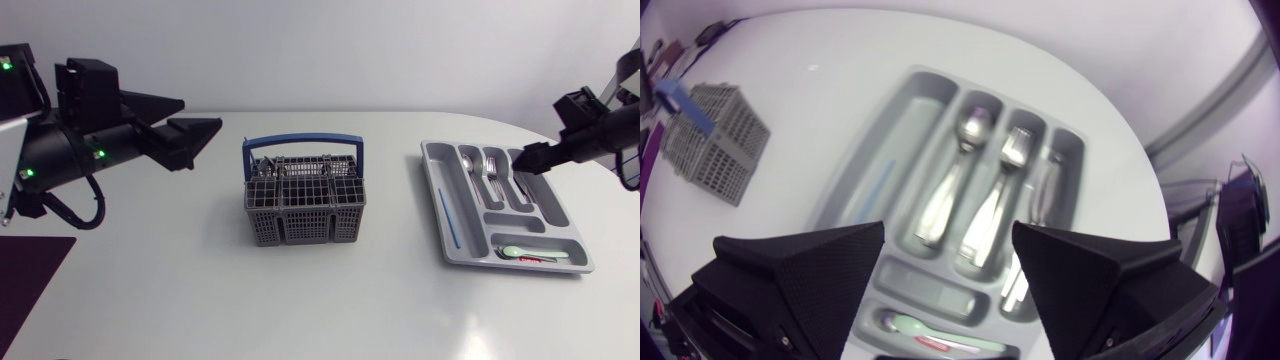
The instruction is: Unload the cutlery basket into the drawer organizer.
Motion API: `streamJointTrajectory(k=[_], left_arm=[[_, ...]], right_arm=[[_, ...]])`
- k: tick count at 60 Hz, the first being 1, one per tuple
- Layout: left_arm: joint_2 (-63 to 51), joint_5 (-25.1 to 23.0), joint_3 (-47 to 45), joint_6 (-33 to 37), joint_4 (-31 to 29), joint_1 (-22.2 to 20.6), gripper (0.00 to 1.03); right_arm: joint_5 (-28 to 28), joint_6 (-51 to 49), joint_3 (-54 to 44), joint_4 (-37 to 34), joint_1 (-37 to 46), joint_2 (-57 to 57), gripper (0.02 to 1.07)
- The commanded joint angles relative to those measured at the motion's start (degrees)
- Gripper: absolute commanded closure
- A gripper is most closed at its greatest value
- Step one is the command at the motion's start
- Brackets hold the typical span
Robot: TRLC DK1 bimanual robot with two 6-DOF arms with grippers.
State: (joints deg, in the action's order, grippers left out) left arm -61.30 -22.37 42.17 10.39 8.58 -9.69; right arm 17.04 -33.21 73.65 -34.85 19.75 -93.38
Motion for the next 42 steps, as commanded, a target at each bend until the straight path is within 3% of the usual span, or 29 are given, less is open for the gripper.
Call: streamJointTrajectory(k=[1, 9, 22, 42], left_arm=[[0.6, 0.0, -3.5, 2.2, 0.6, -1.0, 0.08], [-2.0, -2.1, -6.5, 3.1, 3.0, -1.3, 0.1], [-8.6, -2.7, -8.5, 4.2, 8.5, -4.1, 0.1], [-22.6, 3.1, -6.4, 6.9, 15.6, -6.7, 0.11]], right_arm=[[1.8, -0.1, -6.9, 1.7, -5.8, 4.1, 0.06], [4.4, 2.0, -11.2, 4.9, -16.0, 8.0, 0.06], [4.6, 9.0, -10.6, 9.1, -30.4, 6.0, 0.07], [4.1, 15.3, -4.7, 13.7, -36.4, -4.9, 0.07]])
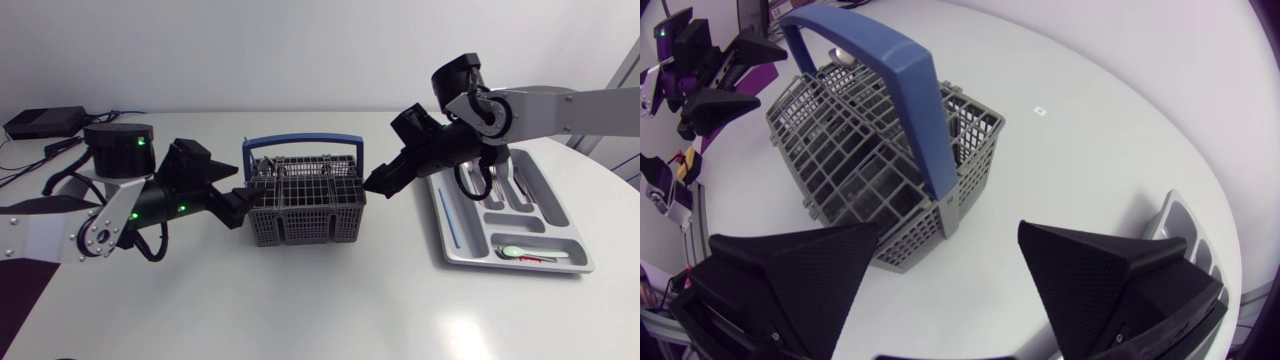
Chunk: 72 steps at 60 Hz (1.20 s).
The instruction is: Unload the cutlery basket into the drawer organizer.
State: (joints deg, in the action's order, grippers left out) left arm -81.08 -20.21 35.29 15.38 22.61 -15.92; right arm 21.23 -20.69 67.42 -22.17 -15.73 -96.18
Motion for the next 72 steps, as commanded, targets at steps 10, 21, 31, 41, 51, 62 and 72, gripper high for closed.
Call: streamJointTrajectory(k=[10, 21, 31, 41, 51, 62, 72], left_arm=[[-5.2, 2.1, 0.6, 2.6, 1.8, -0.4, 0.11], [-5.1, 2.6, 0.4, 2.4, 1.7, -0.3, 0.1], [7.1, -0.4, -1.0, -0.8, -1.4, 1.9, 0.1], [11.9, -0.8, -1.1, -0.7, -3.5, 6.5, 0.17], [3.8, -2.7, 2.1, -0.5, -1.7, 12.1, 0.39], [-13.7, -3.5, 14.0, -2.6, -1.3, 15.2, 0.79], [-26.3, -4.2, 27.6, -6.2, -3.1, 15.3, 0.96]], right_arm=[[-1.9, 3.7, 1.0, 2.4, -2.5, -4.4, 0.07], [-2.2, 3.5, -0.2, 2.7, -2.4, -3.5, 0.07], [-0.7, 3.5, -1.6, 1.8, -1.7, 3.9, 0.07], [0.1, 2.4, -6.7, 1.7, -1.5, 10.5, 0.1], [1.5, -0.2, -12.6, 1.6, -2.1, 15.2, 0.39], [5.2, -2.4, -15.9, 0.6, -4.3, 16.5, 1.01], [5.0, -3.5, -16.8, 0.4, -10.6, 13.6, 1.02]])
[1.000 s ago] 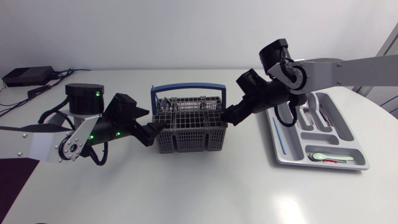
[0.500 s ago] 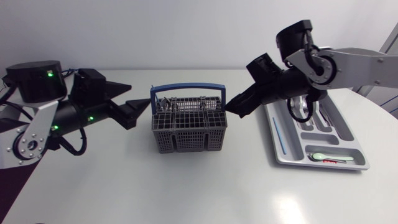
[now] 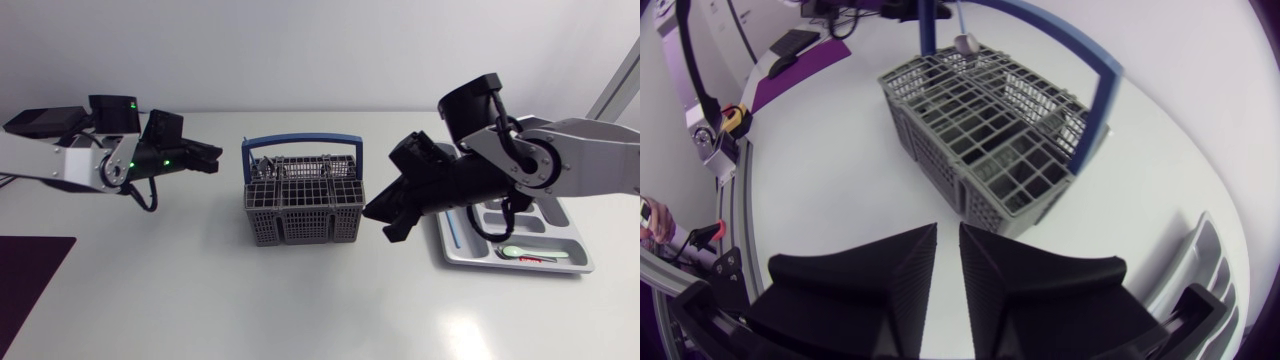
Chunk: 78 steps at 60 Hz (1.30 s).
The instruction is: Unload the cutlery basket into the drawer organizer.
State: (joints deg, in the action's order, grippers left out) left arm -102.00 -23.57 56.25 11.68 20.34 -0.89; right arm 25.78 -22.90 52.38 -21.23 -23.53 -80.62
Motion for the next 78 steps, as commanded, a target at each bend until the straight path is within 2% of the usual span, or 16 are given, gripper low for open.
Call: streamJointTrajectory(k=[1, 12, 17, 22, 27, 34, 42, 60, 78], left_arm=[[-6.5, -1.2, 8.0, -2.9, -1.4, 0.3, 0.96], [-19.9, -4.9, 23.7, -5.8, -8.1, -1.2, 0.98], [-23.4, -8.9, 28.7, -6.4, -11.3, -2.2, 0.98], [-26.1, -15.6, 32.3, -7.5, -14.7, -2.6, 0.98], [-27.1, -20.3, 33.7, -7.4, -17.1, -2.8, 0.98], [-27.1, -26.8, 32.8, -6.1, -19.3, -2.7, 1.0], [-25.9, -31.0, 30.9, -1.0, -24.6, -2.4, 1.0], [-19.0, -33.9, 20.7, 6.7, -28.3, -2.2, 1.0], [-7.3, -37.2, 7.7, 13.9, -31.7, -1.5, 1.0]], right_arm=[[0.4, -1.3, -1.8, -0.5, -3.0, -2.3, 1.01], [0.4, -1.3, -0.1, 0.4, -6.3, -6.9, 1.01], [0.1, -0.8, 0.7, 1.5, -6.7, -8.7, 1.02], [-1.1, -0.7, 1.3, 2.4, -6.6, -9.8, 1.01], [-1.9, -0.7, 1.5, 3.2, -5.9, -10.3, 1.01], [-2.5, -0.7, 1.8, 3.7, -3.7, -11.1, 1.01], [-3.4, -0.4, 2.3, 4.6, -1.5, -11.7, 1.01], [-5.2, 0.7, 3.3, 7.0, 2.1, -14.1, 1.01], [-7.2, 1.8, 7.2, 7.6, 6.0, -16.6, 1.01]])
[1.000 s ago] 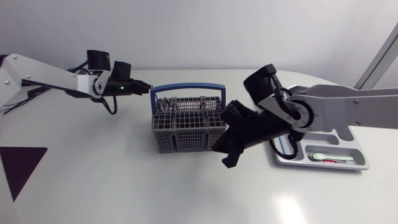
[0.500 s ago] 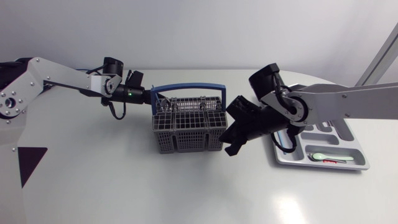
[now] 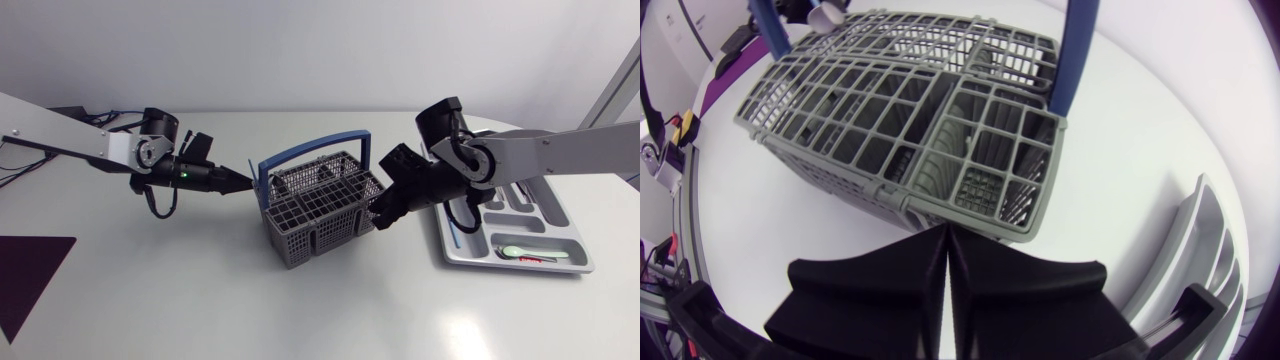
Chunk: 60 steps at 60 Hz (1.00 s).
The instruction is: Unload the cutlery basket into the drawer organizer.
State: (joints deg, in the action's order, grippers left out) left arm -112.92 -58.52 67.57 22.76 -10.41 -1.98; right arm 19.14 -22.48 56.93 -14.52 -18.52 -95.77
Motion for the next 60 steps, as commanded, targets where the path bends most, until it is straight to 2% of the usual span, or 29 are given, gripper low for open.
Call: streamJointTrajectory(k=[1, 9, 24, 46, 56, 60], left_arm=[[4.3, -2.5, -4.5, 3.0, -0.9, -0.7, 1.0], [8.2, -2.6, -9.2, 4.3, -0.9, -3.7, 1.0], [13.4, -2.4, -15.4, 5.6, -1.1, -12.0, 1.0], [18.9, 2.4, -18.8, 6.5, -2.5, -19.4, 1.0], [20.7, 3.9, -18.4, 6.2, -2.6, -20.8, 1.0], [24.0, 3.9, -18.5, 6.1, -3.1, -18.9, 1.0]], right_arm=[[-0.6, 1.5, 3.0, 0.9, 1.1, -1.8, 1.01], [-0.9, 2.1, 5.5, 0.6, 1.1, -3.1, 1.01], [-1.2, 3.0, 10.2, -0.9, -0.7, -5.9, 1.02], [-0.6, 4.5, 21.6, -5.3, -6.0, -13.6, 1.01], [-1.3, 5.3, 25.6, -6.8, -6.4, -14.3, 1.01], [-1.3, 5.0, 24.0, -6.8, -5.2, -11.5, 1.01]])
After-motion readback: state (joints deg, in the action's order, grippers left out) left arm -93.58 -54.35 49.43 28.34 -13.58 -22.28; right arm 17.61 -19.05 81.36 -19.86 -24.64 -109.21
